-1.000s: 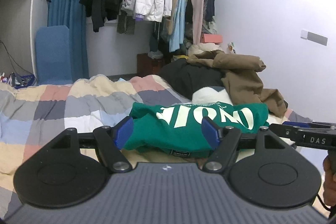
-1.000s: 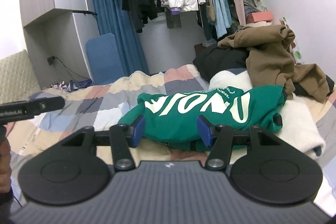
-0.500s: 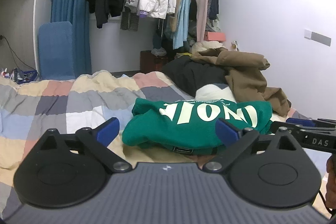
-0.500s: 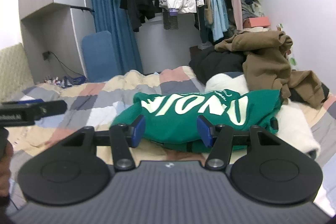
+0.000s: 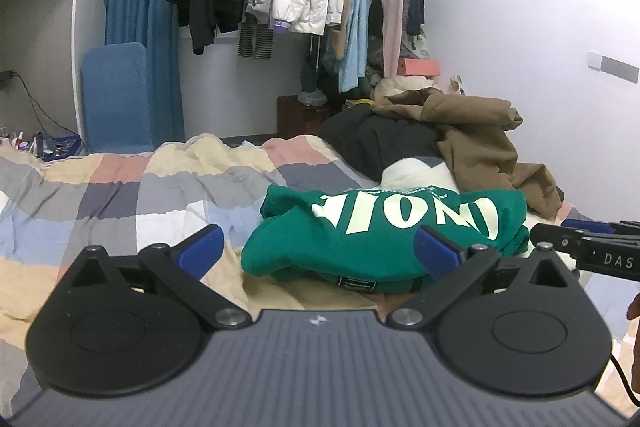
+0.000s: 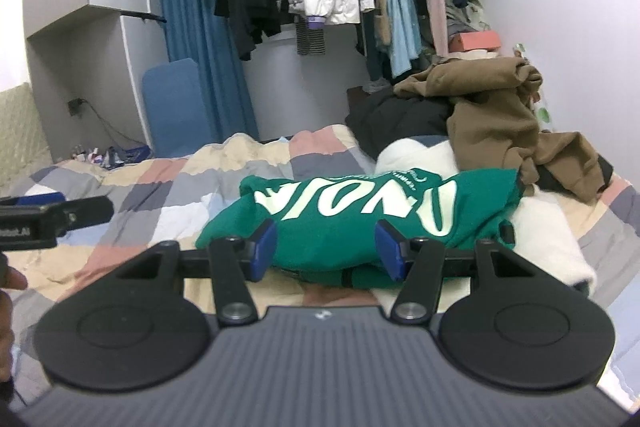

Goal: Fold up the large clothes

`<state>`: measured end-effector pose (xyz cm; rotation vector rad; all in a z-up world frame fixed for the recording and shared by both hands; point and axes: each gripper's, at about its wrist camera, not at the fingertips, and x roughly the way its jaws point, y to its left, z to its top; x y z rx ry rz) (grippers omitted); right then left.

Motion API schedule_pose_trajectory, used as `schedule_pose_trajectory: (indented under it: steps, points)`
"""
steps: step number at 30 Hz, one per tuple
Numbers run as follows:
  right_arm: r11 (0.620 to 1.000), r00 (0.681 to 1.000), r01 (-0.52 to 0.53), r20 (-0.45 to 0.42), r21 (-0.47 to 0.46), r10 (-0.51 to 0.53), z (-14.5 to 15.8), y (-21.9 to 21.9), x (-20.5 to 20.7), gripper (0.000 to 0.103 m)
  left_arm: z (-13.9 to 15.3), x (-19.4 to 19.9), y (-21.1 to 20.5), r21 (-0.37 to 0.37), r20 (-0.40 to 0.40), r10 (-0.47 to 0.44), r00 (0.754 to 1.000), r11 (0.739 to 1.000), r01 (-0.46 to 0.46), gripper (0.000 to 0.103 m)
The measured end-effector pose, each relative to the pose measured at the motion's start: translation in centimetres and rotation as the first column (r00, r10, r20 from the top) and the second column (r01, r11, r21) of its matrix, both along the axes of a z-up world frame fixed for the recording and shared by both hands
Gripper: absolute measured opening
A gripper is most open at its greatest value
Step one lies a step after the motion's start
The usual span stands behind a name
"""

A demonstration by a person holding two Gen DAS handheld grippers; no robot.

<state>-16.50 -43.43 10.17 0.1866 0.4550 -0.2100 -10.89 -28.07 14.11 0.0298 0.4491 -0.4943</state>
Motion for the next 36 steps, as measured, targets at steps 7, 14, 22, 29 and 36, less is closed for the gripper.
schedule_pose_trajectory:
  steps: [7,14,22,29,36]
  points:
    - [0.999,0.999,0.034,0.01,-0.016,-0.033,0.1,-0.1,-0.1,0.083,0.2,-0.1,0.3,-0.023,-0.018,0.033,0.999,0.999,-0.033,0.103]
    - [0.999,0.999,0.041,0.016,-0.02,-0.041,0.4,0.1,0.2,0.098,0.2,0.0,0.5,-0.023,-0.029,0.033,0.999,0.999,-0.034,0.103]
    - [0.999,0.999,0.041,0.006,-0.024,-0.04,0.5,0.1,0.3,0.098,0.0,-0.5,0.0,-0.01,-0.021,0.024,0.999,1.0,-0.024,0.103]
    - [0.998,0.999,0.036,0.007,-0.045,-0.036,0.6,0.4,0.1,0.098,-0.1,-0.8,0.0,-0.013,-0.021,0.018,1.0,1.0,-0.018,0.103]
    - [0.997,1.0,0.027,-0.001,-0.071,-0.027,0.7,1.1,0.2,0.098,0.0,-1.0,-0.1,-0.017,-0.019,0.021,1.0,1.0,-0.021,0.103]
